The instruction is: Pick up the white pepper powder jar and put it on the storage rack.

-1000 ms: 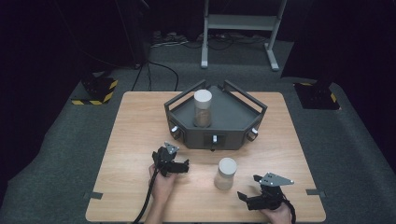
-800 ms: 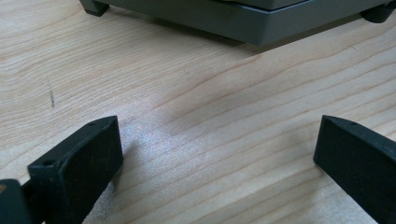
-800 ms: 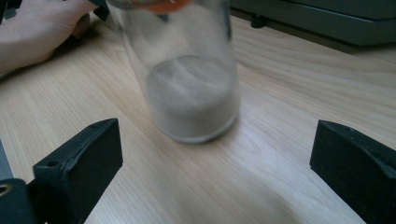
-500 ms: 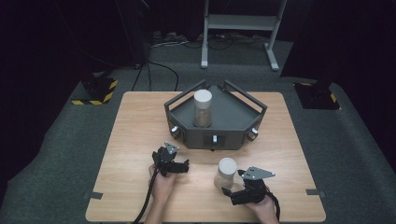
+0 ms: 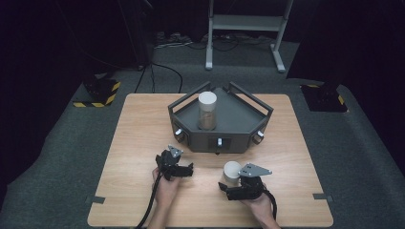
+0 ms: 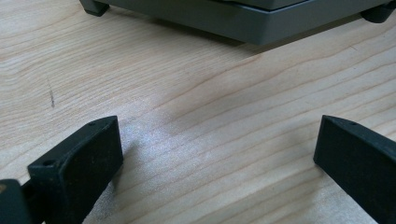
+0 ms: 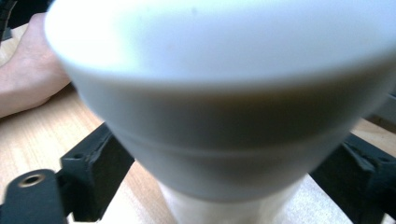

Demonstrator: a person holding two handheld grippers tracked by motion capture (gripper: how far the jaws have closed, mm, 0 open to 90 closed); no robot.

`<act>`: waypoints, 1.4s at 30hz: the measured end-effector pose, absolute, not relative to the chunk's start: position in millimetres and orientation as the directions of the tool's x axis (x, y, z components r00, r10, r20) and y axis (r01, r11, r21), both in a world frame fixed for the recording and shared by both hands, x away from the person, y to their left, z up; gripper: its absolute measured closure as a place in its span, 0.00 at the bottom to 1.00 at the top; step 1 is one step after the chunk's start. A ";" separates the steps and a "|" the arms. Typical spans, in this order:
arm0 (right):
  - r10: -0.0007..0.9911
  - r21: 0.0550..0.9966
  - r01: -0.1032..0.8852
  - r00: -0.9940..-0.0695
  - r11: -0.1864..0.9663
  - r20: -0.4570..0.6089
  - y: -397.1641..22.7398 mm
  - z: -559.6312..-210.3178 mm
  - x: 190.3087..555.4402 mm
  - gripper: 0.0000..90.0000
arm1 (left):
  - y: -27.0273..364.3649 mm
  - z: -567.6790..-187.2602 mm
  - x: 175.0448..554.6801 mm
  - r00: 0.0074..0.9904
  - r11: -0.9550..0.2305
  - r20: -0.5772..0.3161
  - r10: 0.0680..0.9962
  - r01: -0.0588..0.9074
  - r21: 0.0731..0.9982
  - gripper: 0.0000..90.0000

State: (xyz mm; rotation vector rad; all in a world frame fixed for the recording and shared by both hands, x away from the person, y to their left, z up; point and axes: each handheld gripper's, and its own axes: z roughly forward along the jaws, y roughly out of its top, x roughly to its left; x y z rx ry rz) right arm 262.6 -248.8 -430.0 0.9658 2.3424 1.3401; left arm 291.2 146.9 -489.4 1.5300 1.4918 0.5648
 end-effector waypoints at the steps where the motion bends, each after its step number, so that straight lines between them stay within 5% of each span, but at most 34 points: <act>1: 0.668 0.844 0.410 -0.739 0.347 0.084 -248.4 -430.4 262.2 0.16 | 146.9 -489.4 291.2 0.168 0.130 -0.259 0.951 0.541 0.831 0.01; 11: 0.681 0.869 0.364 -0.731 0.335 0.044 -246.7 -433.4 254.3 0.36 | 146.9 -489.4 291.2 0.168 0.130 -0.259 0.951 0.541 0.831 0.01; 42: 0.685 0.882 0.316 -0.729 0.349 -0.010 -259.0 -385.0 273.4 0.37 | 146.4 -490.0 291.5 0.167 0.135 -0.263 0.950 0.538 0.832 0.01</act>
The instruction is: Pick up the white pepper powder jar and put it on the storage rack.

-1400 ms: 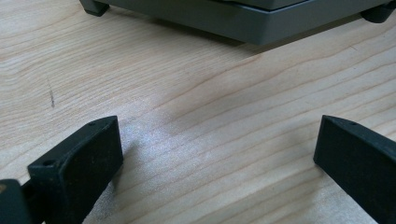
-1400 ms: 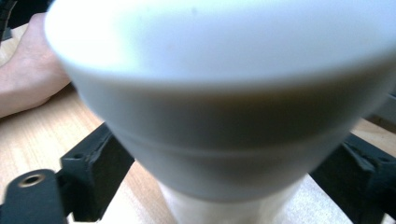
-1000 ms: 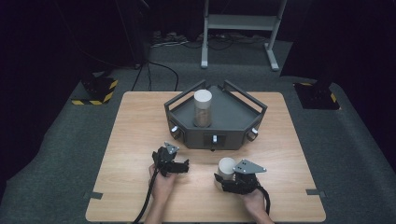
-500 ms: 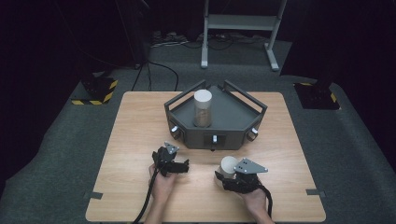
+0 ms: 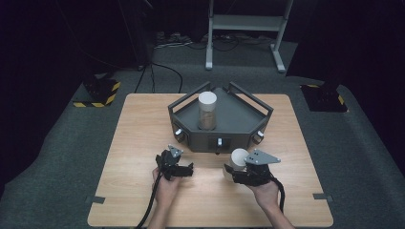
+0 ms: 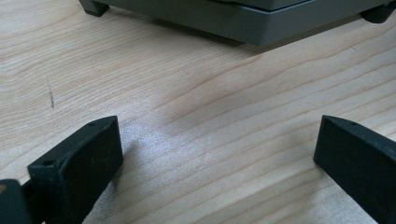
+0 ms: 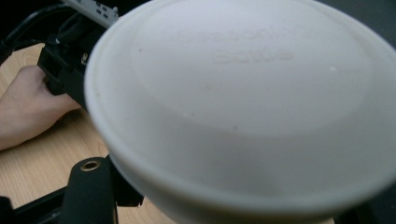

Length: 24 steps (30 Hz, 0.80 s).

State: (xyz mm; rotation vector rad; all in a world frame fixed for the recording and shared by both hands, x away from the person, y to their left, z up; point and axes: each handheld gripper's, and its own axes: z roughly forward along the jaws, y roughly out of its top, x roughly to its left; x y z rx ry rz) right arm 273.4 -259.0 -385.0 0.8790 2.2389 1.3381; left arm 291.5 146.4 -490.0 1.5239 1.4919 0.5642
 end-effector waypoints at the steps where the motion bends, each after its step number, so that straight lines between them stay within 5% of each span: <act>1: 0.684 0.883 0.314 -0.729 0.348 -0.010 -260.4 -381.9 275.1 0.37 | 147.9 -488.2 292.0 0.174 0.120 -0.253 0.952 0.547 0.828 0.01; 24: 0.660 0.883 0.295 -0.751 0.364 -0.021 -270.3 -297.8 320.8 0.38 | 146.5 -489.9 291.5 0.167 0.135 -0.263 0.950 0.539 0.832 0.01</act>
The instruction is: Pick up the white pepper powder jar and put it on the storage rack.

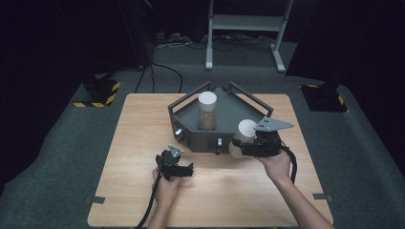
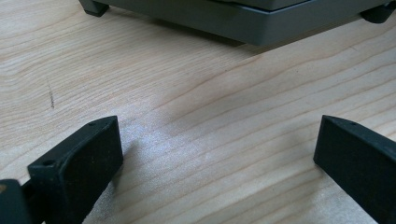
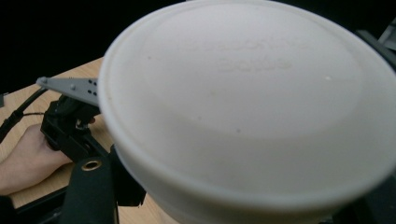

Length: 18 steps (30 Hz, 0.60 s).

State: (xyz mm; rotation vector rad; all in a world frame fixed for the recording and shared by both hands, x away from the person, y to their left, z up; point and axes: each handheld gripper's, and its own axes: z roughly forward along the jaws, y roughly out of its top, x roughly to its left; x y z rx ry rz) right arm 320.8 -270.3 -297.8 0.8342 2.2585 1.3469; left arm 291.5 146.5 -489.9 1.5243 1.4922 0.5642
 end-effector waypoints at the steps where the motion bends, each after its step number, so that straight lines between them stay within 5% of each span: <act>1: 0.659 0.884 0.295 -0.752 0.362 -0.019 -269.9 -293.5 323.2 0.38 | 147.5 -488.6 291.9 0.172 0.124 -0.255 0.951 0.545 0.829 0.01; 18: 0.719 0.875 0.356 -0.695 0.328 0.013 -258.3 -254.8 366.0 0.38 | 148.1 -487.9 292.0 0.176 0.117 -0.251 0.952 0.549 0.828 0.01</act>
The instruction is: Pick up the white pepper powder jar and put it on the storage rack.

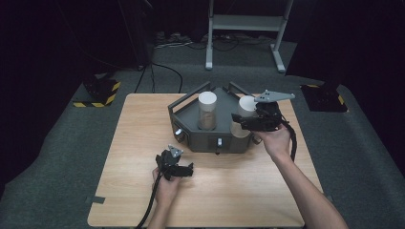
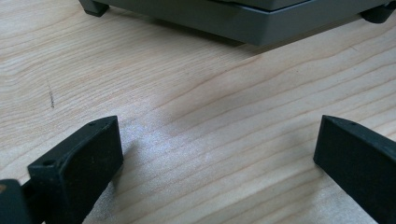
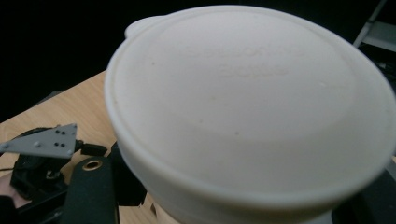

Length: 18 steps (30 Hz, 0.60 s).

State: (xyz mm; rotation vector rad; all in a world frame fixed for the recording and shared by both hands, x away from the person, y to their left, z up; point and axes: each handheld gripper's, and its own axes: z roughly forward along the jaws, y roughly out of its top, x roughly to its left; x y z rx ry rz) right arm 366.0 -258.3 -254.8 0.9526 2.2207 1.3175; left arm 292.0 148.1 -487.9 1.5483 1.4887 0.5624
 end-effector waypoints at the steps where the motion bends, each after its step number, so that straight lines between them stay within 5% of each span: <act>1: 0.725 0.873 0.361 -0.689 0.328 0.012 -256.7 -254.2 368.9 0.38 | 147.4 -488.7 291.8 0.172 0.125 -0.256 0.951 0.545 0.829 0.01; 18: 0.810 0.852 0.418 -0.586 0.314 -0.011 -235.4 -253.4 395.6 0.38 | 146.1 -490.1 291.3 0.166 0.137 -0.264 0.950 0.538 0.832 0.01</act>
